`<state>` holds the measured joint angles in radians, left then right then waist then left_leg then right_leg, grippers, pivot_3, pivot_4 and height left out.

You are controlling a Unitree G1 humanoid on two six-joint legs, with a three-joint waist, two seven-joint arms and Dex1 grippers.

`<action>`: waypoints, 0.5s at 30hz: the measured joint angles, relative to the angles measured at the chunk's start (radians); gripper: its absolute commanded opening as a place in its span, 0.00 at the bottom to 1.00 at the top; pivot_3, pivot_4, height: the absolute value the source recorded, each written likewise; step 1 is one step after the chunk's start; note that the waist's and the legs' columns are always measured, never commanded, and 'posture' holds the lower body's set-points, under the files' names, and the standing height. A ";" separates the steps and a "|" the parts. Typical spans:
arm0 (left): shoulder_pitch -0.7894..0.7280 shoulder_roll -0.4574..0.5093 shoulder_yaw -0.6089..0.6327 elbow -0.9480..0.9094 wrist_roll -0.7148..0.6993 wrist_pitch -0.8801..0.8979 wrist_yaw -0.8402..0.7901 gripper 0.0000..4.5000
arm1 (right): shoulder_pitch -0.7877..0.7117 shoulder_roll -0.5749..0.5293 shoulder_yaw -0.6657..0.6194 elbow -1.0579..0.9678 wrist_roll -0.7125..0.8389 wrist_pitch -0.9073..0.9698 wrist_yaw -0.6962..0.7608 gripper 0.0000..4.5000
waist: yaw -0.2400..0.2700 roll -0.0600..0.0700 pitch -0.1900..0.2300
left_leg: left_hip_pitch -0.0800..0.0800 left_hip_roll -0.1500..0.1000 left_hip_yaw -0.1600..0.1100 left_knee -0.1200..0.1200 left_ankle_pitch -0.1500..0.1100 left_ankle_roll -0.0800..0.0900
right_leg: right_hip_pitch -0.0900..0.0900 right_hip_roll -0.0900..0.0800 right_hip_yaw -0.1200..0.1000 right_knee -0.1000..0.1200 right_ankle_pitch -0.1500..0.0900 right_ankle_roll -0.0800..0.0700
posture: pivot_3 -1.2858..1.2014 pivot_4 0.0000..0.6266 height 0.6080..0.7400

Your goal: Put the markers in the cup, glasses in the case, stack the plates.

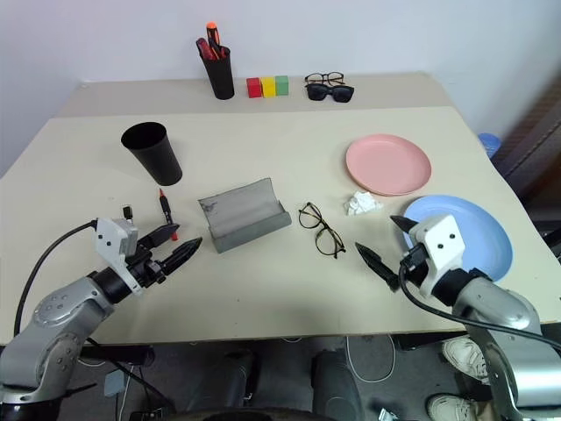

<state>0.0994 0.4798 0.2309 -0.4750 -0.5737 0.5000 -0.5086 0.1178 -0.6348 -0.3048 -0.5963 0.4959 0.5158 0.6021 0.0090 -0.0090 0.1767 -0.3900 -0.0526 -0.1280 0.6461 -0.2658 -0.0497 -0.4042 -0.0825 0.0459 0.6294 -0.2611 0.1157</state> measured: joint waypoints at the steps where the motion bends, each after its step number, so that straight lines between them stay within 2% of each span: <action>1: -0.025 -0.019 0.007 0.000 -0.013 0.020 0.031 0.73 | -0.048 0.001 0.017 -0.003 0.022 0.015 0.001 1.00 | 0.000 0.000 0.000 | 0.000 0.000 -0.001 0.000 0.000 0.000 | 0.000 0.000 0.000 0.000 0.000 0.000 | 0.52 0.24 1.00; 5: -0.130 -0.093 0.061 -0.001 -0.095 0.128 0.196 0.73 | -0.215 0.004 0.127 -0.018 0.123 0.092 0.035 1.00 | 0.002 0.000 0.000 | 0.001 -0.001 -0.003 0.000 0.000 0.000 | 0.001 0.002 -0.002 0.001 0.001 0.000 | 0.52 0.24 1.00; 9: -0.242 -0.181 0.137 0.015 -0.154 0.316 0.469 0.73 | -0.367 0.009 0.222 0.022 0.143 0.120 0.074 1.00 | 0.003 -0.001 0.000 | -0.001 -0.003 -0.004 0.000 0.000 0.000 | 0.000 0.001 -0.002 0.000 0.002 0.004 | 0.52 0.24 1.00; 12: -0.301 -0.228 0.162 0.030 -0.152 0.448 0.652 0.73 | -0.417 0.009 0.268 0.066 0.136 0.100 0.126 1.00 | 0.003 -0.002 0.000 | -0.001 -0.004 -0.004 0.000 0.000 0.000 | 0.000 0.001 -0.002 0.000 0.004 0.008 | 0.52 0.24 1.00; 15: -0.318 -0.263 0.185 0.035 -0.151 0.513 0.745 0.73 | -0.418 0.007 0.318 0.125 0.111 0.056 0.195 1.00 | 0.002 -0.002 0.000 | -0.001 -0.004 -0.004 0.000 0.000 0.000 | 0.000 0.001 -0.002 0.000 0.004 0.008 | 0.52 0.24 1.00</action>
<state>-0.2188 0.2167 0.4163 -0.4402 -0.7247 1.0125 0.2365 -0.3005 -0.6279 0.0130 -0.4709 0.6073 0.5721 0.7976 0.0106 -0.0114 0.1769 -0.3907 -0.0565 -0.1316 0.6458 -0.2656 -0.0498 -0.4045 -0.0815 0.0440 0.6296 -0.2568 0.1236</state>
